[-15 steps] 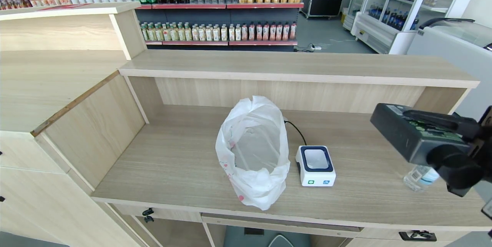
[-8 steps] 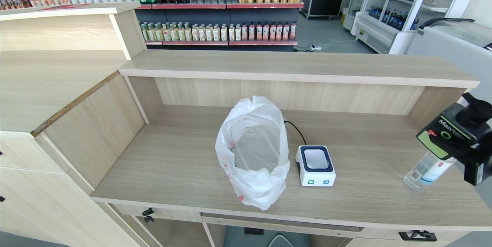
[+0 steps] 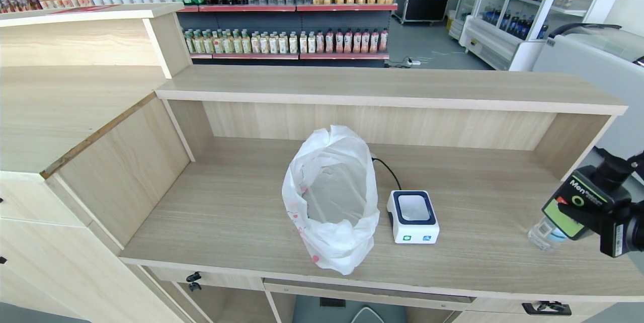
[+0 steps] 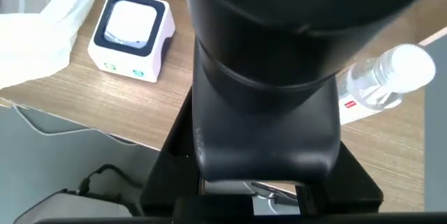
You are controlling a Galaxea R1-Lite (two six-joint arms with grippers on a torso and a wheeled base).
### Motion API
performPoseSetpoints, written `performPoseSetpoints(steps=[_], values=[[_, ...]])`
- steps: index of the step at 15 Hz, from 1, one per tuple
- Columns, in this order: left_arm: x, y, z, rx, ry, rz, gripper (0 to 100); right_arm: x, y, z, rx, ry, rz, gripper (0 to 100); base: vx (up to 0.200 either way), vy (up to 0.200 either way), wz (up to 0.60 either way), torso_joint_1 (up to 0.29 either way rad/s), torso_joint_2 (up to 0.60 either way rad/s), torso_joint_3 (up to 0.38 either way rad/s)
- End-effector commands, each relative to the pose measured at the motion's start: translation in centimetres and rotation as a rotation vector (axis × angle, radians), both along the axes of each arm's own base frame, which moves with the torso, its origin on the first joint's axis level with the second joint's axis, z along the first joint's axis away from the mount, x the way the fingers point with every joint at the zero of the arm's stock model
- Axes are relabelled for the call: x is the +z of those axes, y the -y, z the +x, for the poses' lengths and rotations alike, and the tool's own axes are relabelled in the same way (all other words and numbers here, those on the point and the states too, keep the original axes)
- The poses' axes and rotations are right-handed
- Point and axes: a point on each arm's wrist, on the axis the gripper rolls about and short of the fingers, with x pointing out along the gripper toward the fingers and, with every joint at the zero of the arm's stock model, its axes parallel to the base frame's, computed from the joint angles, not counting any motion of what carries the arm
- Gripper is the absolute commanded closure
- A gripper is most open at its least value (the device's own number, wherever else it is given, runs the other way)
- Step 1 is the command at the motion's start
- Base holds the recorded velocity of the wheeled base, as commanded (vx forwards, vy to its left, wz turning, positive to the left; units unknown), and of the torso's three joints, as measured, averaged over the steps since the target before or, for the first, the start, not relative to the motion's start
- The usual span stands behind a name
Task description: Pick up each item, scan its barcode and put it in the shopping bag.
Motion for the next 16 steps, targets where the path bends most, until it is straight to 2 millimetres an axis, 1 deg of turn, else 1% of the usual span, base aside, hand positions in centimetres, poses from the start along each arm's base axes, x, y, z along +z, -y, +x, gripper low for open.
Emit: performPoseSetpoints(steps=[1, 4, 5, 6, 7, 8, 10, 13, 16], values=[[0.0, 0.0, 0.0, 0.0, -0.001, 0.001, 0, -0.5, 0.1, 0.6, 0.014, -0.029, 0.036, 100, 0.0, 0.0, 0.6, 0.012, 0.0, 0.007], [0.0, 0.0, 0.0, 0.0, -0.002, 0.0, 0, 0.5, -0.9, 2.4, 0.053, -0.04, 0.214, 100, 0.0, 0.0, 0.6, -0.001, 0.0, 0.001], [0.0, 0.0, 0.0, 0.0, -0.002, 0.0, 0, 1.1, -1.4, 3.8, 0.088, -0.066, 0.367, 100, 0.0, 0.0, 0.0, 0.0, 0.0, 0.0], [0.0, 0.0, 0.0, 0.0, -0.002, 0.0, 0, 1.1, -1.4, 5.1, 0.121, -0.103, 0.457, 100, 0.0, 0.0, 0.0, 0.0, 0.0, 0.0], [0.0, 0.0, 0.0, 0.0, -0.002, 0.0, 0, 0.8, -1.3, 6.4, 0.134, -0.139, 0.529, 100, 0.0, 0.0, 0.0, 0.0, 0.0, 0.0], [0.0, 0.0, 0.0, 0.0, -0.002, 0.0, 0, 0.1, -1.1, 7.7, 0.129, -0.173, 0.588, 100, 0.0, 0.0, 0.0, 0.0, 0.0, 0.0], [0.0, 0.0, 0.0, 0.0, -0.002, 0.0, 0, -1.6, -0.8, 9.3, 0.149, -0.225, 0.658, 100, 0.0, 0.0, 0.0, 0.0, 0.0, 0.0], [0.0, 0.0, 0.0, 0.0, -0.002, 0.0, 0, -3.2, -0.1, 10.4, 0.218, -0.279, 0.742, 100, 0.0, 0.0, 0.0, 0.0, 0.0, 0.0], [0.0, 0.0, 0.0, 0.0, -0.001, 0.001, 0, -4.1, -0.2, 11.0, 0.306, -0.329, 0.794, 100, 0.0, 0.0, 0.0, 0.0, 0.0, 0.0]])
